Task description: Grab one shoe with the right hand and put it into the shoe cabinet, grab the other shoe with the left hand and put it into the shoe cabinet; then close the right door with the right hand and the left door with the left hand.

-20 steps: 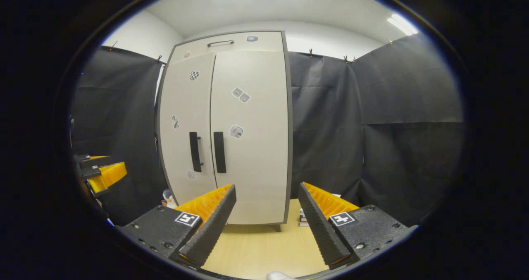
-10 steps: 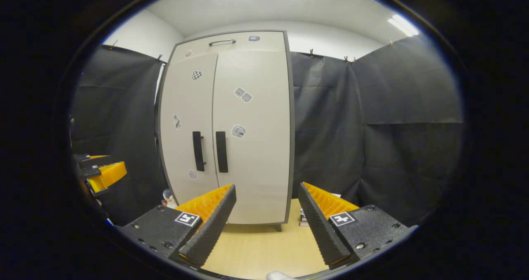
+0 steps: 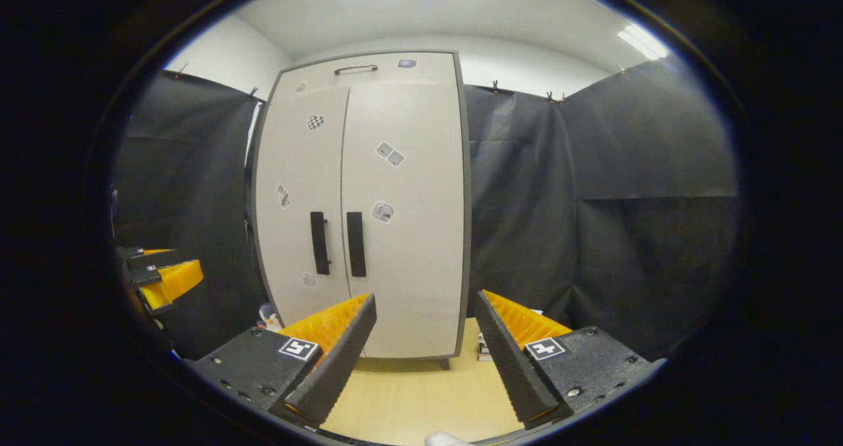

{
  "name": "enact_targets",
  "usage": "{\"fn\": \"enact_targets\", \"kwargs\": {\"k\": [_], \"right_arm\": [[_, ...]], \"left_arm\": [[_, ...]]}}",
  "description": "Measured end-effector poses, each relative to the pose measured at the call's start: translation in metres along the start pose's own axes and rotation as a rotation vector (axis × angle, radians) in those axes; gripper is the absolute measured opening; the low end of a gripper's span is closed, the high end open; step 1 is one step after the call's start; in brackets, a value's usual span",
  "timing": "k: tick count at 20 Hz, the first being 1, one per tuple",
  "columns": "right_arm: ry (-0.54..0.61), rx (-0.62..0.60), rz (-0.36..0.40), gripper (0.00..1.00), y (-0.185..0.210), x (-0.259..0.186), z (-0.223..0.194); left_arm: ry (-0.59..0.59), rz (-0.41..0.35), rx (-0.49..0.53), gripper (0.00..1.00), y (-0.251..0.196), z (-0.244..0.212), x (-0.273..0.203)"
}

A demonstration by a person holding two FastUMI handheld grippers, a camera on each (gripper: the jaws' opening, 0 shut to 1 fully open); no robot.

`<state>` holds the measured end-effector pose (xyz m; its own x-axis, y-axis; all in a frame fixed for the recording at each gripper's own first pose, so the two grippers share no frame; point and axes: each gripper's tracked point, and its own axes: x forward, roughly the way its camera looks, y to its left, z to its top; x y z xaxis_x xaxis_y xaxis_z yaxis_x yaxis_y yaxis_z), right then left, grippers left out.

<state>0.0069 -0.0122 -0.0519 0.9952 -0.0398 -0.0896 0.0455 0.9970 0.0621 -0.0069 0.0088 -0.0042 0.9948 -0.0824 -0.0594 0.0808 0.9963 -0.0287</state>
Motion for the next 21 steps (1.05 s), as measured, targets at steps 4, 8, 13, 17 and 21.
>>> {"fn": "enact_targets", "kwargs": {"k": [4, 8, 13, 17, 21], "right_arm": [[-0.002, 0.002, -0.005, 1.0, 0.0029, -0.0015, -0.0003], [-0.004, 0.008, -0.014, 0.99, 0.0039, -0.0034, -0.0003], [-0.008, 0.009, -0.022, 0.99, 0.006, -0.0057, -0.001], [-0.01, 0.008, -0.028, 0.99, 0.0072, -0.0084, -0.001], [-0.016, 0.011, -0.033, 1.0, 0.0103, -0.0108, -0.001]], "left_arm": [[-0.003, -0.008, -0.001, 0.96, 0.0012, 0.0003, -0.0009], [-0.004, -0.018, 0.001, 0.96, 0.0018, -0.0005, -0.0012], [-0.009, -0.026, 0.003, 0.96, 0.0025, 0.0003, -0.0008], [-0.012, -0.035, 0.007, 0.96, 0.0025, 0.0004, -0.001], [-0.015, -0.044, 0.008, 0.96, 0.0036, 0.0003, -0.002]]}}
